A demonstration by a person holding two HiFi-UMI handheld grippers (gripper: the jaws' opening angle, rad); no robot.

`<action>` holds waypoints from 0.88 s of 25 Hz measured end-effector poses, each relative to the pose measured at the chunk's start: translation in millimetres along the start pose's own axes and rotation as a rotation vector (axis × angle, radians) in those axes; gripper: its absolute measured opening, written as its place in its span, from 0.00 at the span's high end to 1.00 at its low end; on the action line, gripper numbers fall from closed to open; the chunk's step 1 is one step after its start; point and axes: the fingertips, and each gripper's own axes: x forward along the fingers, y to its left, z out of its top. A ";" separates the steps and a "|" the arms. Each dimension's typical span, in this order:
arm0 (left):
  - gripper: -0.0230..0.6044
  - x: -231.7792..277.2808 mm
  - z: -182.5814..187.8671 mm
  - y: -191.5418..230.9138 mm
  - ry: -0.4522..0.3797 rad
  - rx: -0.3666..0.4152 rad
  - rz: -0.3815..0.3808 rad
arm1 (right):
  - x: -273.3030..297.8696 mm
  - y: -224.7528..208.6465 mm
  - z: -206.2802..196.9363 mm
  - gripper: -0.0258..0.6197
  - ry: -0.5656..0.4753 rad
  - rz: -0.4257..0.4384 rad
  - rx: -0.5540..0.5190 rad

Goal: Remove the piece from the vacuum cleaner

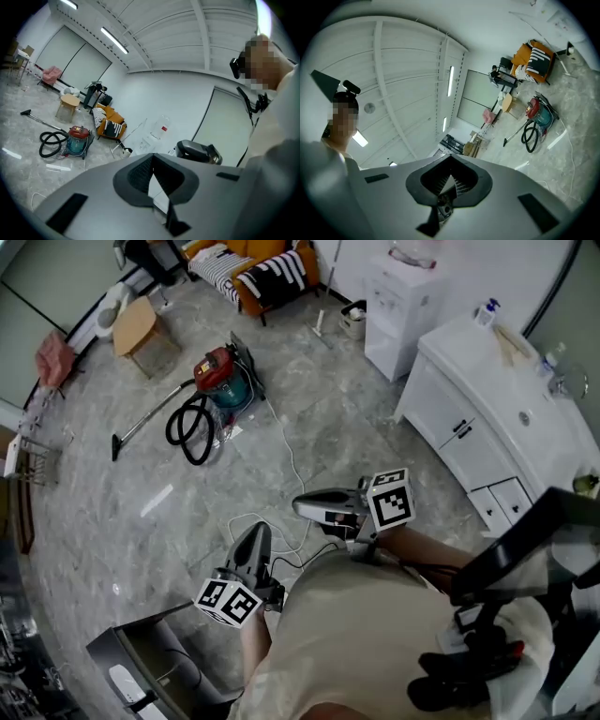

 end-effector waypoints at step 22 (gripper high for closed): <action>0.96 114.8 -16.2 -45.7 0.062 0.047 0.175 | -99.4 -20.2 56.3 0.96 0.184 0.253 0.172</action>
